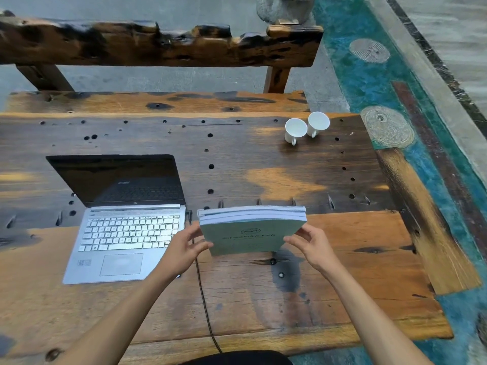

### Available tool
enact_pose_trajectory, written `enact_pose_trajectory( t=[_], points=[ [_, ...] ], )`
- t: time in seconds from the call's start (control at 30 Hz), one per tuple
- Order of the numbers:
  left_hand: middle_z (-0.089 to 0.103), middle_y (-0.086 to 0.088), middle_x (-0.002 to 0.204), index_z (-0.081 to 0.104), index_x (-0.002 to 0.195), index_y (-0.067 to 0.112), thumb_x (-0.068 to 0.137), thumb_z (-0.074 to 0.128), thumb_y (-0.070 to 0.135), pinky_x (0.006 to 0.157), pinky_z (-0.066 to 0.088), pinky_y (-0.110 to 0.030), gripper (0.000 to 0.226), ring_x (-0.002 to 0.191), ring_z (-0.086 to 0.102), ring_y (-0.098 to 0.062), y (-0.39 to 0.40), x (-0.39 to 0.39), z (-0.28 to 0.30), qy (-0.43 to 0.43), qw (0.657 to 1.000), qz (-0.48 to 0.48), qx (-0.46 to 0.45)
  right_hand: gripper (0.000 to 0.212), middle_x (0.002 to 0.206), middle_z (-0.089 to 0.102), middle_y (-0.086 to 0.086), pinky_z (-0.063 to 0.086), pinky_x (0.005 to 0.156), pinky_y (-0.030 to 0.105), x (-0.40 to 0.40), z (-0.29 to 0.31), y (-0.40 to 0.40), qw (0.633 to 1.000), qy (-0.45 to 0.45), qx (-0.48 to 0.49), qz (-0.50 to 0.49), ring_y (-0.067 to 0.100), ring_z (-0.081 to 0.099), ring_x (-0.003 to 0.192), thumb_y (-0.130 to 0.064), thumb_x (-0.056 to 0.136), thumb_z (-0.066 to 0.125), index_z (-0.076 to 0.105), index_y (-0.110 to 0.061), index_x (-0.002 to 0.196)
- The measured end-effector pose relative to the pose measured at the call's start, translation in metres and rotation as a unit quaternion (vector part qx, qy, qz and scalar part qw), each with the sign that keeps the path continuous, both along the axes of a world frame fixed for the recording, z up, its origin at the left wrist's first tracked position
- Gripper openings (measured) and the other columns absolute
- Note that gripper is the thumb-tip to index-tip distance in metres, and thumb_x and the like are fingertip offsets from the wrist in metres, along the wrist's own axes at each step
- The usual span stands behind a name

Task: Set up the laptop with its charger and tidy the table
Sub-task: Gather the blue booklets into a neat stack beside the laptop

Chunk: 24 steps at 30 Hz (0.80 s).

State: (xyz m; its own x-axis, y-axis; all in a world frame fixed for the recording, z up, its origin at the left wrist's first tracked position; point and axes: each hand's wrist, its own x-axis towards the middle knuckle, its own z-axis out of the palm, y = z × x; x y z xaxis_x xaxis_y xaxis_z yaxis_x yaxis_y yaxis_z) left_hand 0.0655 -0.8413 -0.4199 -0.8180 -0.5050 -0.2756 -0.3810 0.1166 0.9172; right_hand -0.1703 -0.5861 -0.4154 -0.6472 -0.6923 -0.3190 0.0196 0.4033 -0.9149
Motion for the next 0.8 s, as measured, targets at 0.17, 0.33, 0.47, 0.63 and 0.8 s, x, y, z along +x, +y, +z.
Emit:
enact_pose_trajectory(
  t=[0.17, 0.33, 0.47, 0.63, 0.8],
  points=[
    [0.073, 0.007, 0.122, 0.068, 0.121, 0.025, 0.089, 0.074, 0.008, 0.104, 0.048, -0.039, 0.037, 0.117, 0.066, -0.013, -0.007, -0.009, -0.002, 0.015, 0.999, 0.005, 0.051, 0.035, 0.117, 0.076, -0.015, 0.056, 0.097, 0.027, -0.011, 0.003, -0.008, 1.000, -0.007, 0.011, 0.023, 0.007, 0.070, 0.113, -0.005, 0.090, 0.074, 0.071, -0.027, 0.116],
    [0.074, -0.007, 0.111, 0.058, 0.118, 0.023, 0.087, 0.078, 0.015, 0.084, 0.057, -0.030, 0.038, 0.106, 0.069, -0.022, -0.016, -0.024, 0.008, 0.027, 0.987, 0.072, 0.142, 0.034, 0.117, 0.076, -0.002, 0.058, 0.095, 0.030, -0.020, 0.003, -0.013, 0.998, -0.052, 0.008, -0.026, 0.013, 0.070, 0.110, -0.014, 0.090, 0.076, 0.066, -0.014, 0.123],
    [0.072, -0.016, 0.111, 0.059, 0.118, 0.018, 0.088, 0.075, 0.013, 0.089, 0.057, -0.058, 0.035, 0.105, 0.072, -0.031, -0.013, -0.038, -0.001, -0.021, 0.965, 0.124, 0.230, 0.036, 0.117, 0.073, 0.008, 0.058, 0.092, 0.036, -0.024, -0.007, -0.022, 0.989, -0.119, 0.033, -0.080, 0.021, 0.070, 0.111, -0.018, 0.093, 0.074, 0.062, -0.013, 0.126],
    [0.060, -0.013, 0.122, 0.059, 0.122, 0.013, 0.091, 0.072, 0.013, 0.068, 0.057, -0.036, 0.034, 0.099, 0.066, -0.021, 0.000, -0.049, -0.034, -0.117, 0.949, 0.170, 0.239, 0.028, 0.111, 0.069, 0.007, 0.054, 0.068, 0.014, -0.026, -0.036, -0.032, 0.980, -0.136, 0.106, -0.097, 0.017, 0.067, 0.101, -0.012, 0.095, 0.071, 0.062, -0.009, 0.122],
    [0.061, -0.008, 0.112, 0.061, 0.119, 0.013, 0.091, 0.072, 0.010, 0.057, 0.053, -0.021, 0.031, 0.093, 0.067, -0.017, 0.002, -0.056, -0.070, -0.145, 0.937, 0.193, 0.253, 0.028, 0.116, 0.068, 0.008, 0.063, 0.077, 0.034, -0.026, -0.073, -0.035, 0.961, -0.194, 0.148, -0.131, 0.020, 0.069, 0.103, -0.012, 0.096, 0.070, 0.062, -0.014, 0.123]
  ],
)
